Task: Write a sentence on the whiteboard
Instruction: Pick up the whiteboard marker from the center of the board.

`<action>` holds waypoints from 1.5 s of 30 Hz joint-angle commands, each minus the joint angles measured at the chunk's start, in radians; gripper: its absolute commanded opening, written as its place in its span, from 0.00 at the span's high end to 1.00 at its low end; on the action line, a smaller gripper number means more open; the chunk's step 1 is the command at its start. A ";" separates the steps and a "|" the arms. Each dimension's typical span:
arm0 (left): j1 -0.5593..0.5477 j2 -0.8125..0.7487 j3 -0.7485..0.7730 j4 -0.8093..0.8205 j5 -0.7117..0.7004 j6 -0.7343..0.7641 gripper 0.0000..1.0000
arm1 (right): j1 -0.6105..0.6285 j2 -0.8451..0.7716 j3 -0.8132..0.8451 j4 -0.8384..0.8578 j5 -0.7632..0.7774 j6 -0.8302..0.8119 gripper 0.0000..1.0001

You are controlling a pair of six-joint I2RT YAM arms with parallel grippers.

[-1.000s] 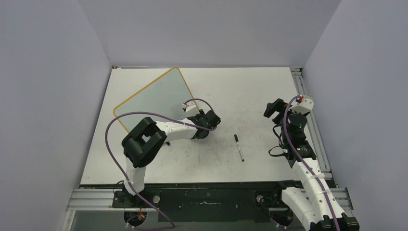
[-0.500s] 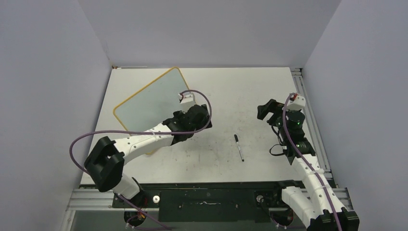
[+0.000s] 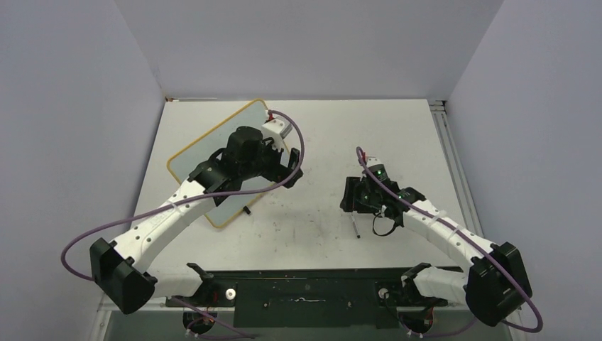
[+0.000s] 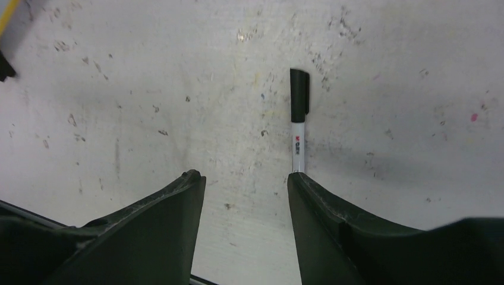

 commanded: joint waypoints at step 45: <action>-0.220 -0.515 -0.524 0.270 0.173 0.506 0.04 | 0.189 0.145 0.284 -0.428 -0.393 -0.129 0.95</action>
